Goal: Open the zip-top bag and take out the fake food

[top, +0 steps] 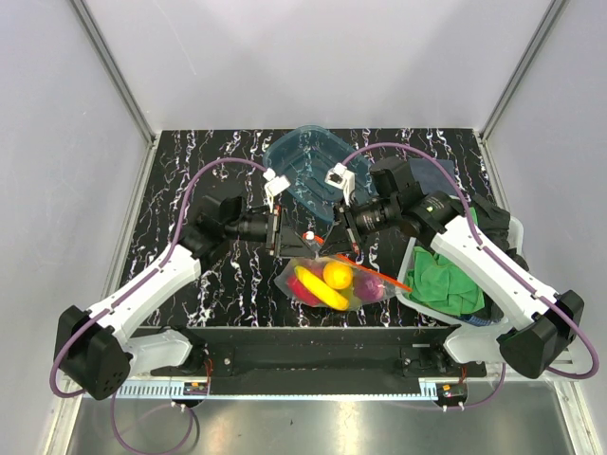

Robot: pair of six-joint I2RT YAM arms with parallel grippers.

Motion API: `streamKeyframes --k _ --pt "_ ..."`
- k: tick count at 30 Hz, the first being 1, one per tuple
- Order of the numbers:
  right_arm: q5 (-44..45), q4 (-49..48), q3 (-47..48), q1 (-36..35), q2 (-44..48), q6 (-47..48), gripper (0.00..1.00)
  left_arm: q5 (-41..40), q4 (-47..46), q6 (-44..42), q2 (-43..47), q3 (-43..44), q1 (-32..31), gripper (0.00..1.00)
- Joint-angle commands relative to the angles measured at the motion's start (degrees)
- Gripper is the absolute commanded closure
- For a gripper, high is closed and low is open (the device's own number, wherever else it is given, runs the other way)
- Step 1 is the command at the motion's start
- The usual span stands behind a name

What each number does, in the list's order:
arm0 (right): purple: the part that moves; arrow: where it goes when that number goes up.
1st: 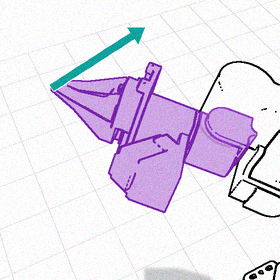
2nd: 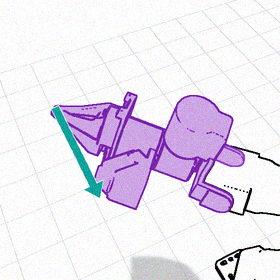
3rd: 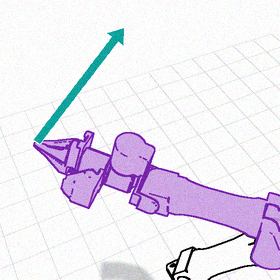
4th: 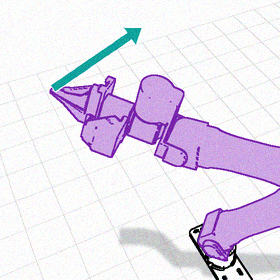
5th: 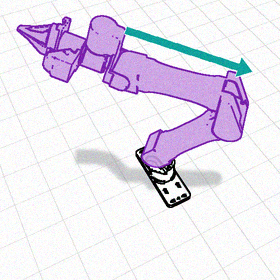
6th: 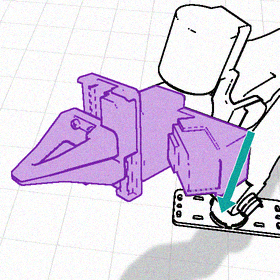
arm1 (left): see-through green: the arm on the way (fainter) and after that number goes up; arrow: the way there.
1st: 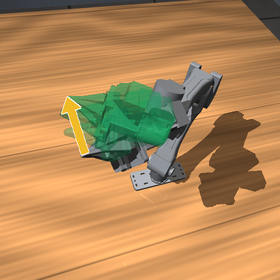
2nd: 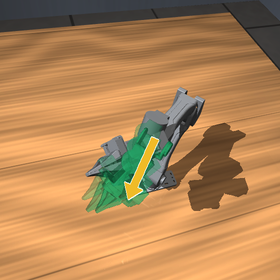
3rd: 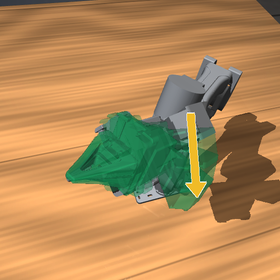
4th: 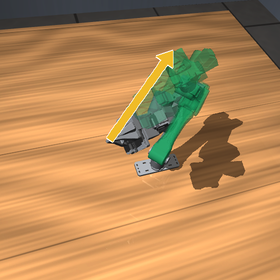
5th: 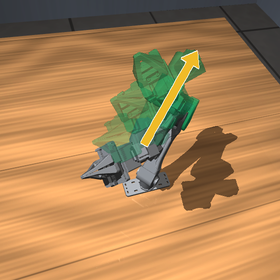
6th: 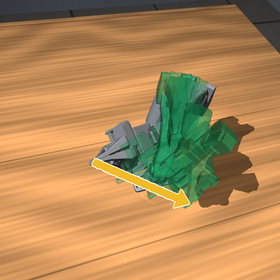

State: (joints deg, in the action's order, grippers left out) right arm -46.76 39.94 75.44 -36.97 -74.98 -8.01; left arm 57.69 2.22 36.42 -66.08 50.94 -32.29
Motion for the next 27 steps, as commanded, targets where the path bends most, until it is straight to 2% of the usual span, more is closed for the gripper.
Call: streamKeyframes --k 1,2,3,6,8,11,21,27 --pt "-4.3 -6.1 0.5 0.3 0.4 -1.7 1.00 0.6 -0.8 -1.1 1.2 2.9 -0.3 0.81" --pt "-4.3 -6.1 0.5 0.4 0.4 -1.7 1.00 0.5 -0.7 -1.2 1.2 2.9 -0.3 0.94" --pt "-4.0 -6.1 0.6 0.3 0.4 -1.7 1.00 0.8 -0.6 -1.4 1.1 3.1 -0.3 0.98" --pt "-3.4 -6.0 1.3 0.4 0.3 -1.1 0.85 1.2 -0.4 -1.4 1.0 3.7 -0.3 1.00" --pt "-3.1 -5.9 2.2 0.5 -0.2 -1.0 0.69 1.1 -0.3 -1.2 1.0 3.8 -0.3 1.00" --pt "-2.2 -5.6 4.4 0.5 -1.8 -0.7 0.51 1.4 -0.4 -0.7 0.9 4.1 -0.2 1.00" --pt "-1.7 -2.2 10.0 0.4 -5.3 2.6 0.48 0.2 1.5 4.5 -0.8 6.4 -0.3 1.00" --pt "-1.8 -1.8 10.1 0.4 -5.4 3.4 0.58 1.4 1.5 4.8 -0.5 6.5 -0.3 1.00"
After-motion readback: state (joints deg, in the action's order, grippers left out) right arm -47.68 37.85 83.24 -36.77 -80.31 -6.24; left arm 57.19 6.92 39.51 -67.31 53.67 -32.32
